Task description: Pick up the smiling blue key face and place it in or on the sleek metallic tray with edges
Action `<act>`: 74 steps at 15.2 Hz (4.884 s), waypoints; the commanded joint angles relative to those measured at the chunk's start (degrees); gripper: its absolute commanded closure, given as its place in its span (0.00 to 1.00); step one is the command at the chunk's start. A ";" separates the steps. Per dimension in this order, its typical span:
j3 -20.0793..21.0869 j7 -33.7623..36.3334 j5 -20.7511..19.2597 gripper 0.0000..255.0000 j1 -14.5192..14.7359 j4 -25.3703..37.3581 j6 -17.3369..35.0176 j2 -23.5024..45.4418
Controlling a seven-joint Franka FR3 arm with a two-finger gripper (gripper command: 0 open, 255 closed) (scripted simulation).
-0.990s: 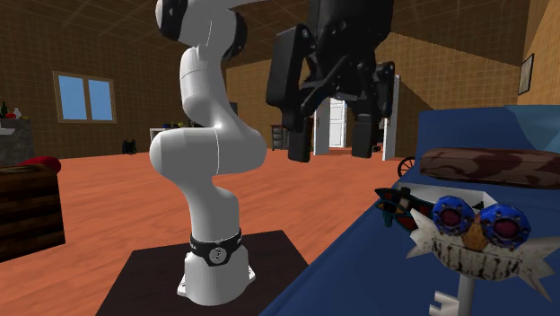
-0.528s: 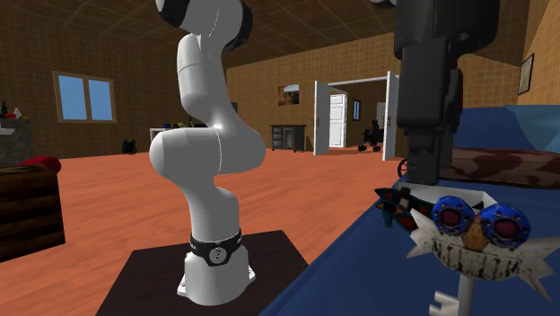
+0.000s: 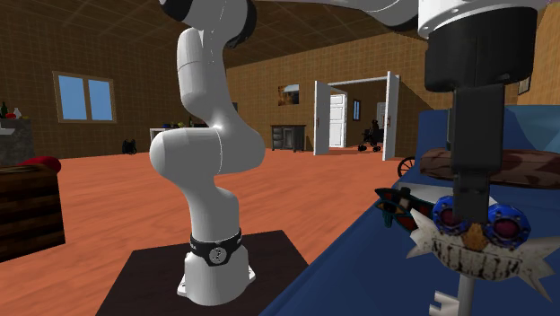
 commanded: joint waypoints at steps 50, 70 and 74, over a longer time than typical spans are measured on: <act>5.44 9.54 1.87 1.00 3.22 15.59 -18.55 -3.72; 27.94 40.83 0.91 1.00 10.58 34.32 -24.00 7.89; 33.64 49.13 -3.65 1.00 12.68 41.67 -25.67 15.00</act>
